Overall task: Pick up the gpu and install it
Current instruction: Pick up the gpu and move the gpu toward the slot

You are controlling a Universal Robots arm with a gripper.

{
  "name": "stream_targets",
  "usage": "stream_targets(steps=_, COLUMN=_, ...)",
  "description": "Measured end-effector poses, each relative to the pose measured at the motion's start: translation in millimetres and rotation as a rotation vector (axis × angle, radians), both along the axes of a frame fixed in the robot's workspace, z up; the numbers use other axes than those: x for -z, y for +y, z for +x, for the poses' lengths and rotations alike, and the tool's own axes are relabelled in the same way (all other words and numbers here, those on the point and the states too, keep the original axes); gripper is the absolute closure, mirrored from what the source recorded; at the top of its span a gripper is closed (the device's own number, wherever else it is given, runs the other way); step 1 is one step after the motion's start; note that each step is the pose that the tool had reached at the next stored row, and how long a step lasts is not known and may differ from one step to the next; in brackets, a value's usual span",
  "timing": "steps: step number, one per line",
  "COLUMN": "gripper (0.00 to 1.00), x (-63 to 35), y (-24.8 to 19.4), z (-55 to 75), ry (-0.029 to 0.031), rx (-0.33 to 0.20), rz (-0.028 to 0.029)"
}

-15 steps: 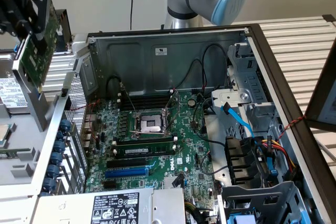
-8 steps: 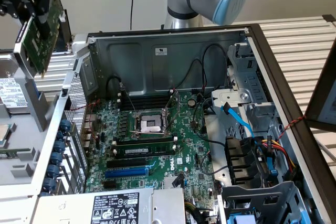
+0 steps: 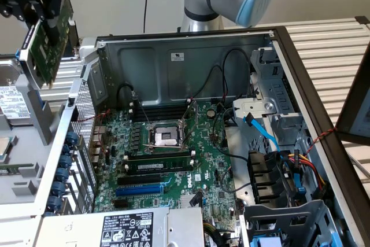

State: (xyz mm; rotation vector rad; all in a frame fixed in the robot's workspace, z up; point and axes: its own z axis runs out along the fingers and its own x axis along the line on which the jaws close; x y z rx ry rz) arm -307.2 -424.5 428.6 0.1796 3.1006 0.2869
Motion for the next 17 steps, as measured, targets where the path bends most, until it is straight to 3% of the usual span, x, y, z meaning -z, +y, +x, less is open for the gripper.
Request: stream_targets(steps=17, gripper=0.72, x=-0.1, y=-22.6, z=59.2, ry=0.0134, rx=0.000, rz=0.0006)
